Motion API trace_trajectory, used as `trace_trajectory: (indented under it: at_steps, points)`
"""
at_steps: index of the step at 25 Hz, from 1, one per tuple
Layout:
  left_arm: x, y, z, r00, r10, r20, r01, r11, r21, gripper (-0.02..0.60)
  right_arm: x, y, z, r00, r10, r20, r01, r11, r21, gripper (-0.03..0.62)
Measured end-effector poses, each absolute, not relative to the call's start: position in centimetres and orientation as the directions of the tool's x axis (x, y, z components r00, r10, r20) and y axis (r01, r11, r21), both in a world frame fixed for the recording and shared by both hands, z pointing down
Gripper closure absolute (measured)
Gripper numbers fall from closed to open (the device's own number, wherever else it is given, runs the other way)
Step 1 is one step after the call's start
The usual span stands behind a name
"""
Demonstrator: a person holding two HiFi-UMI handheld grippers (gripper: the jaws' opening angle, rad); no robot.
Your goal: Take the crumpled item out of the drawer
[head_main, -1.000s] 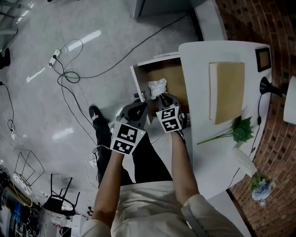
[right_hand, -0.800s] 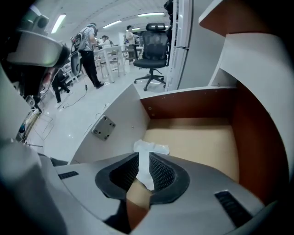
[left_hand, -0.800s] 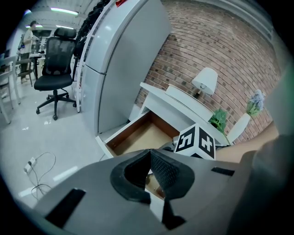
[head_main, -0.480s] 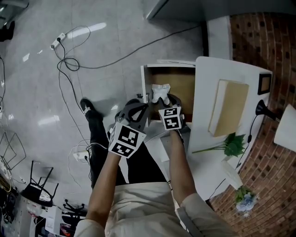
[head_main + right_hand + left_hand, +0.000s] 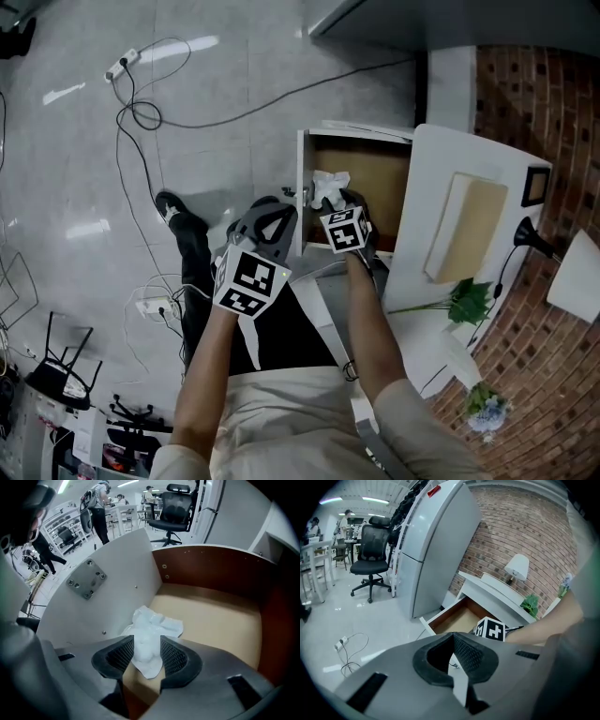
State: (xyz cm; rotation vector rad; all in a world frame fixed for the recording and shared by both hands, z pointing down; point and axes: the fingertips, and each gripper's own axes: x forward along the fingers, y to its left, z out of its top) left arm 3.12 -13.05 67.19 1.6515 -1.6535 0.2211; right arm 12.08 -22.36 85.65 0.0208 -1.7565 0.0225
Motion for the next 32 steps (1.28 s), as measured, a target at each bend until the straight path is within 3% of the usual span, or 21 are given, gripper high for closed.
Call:
trace_trajectory:
  at_steps: [21, 32]
  points:
    - [0.8, -10.2, 67.7, 0.069, -0.794, 0.604, -0.889, 0.225, 0.398, 0.568, 11.9, -22.4, 87.5, -0.1, -0.049, 0.994, 0.04, 0.998, 0.053, 0.494]
    - [0.8, -7.4, 68.2, 0.096, -0.786, 0.61, -0.881, 0.218, 0.419, 0.568, 11.8, -21.6, 86.8, -0.089, -0.075, 0.993, -0.014, 0.997, 0.074, 0.554]
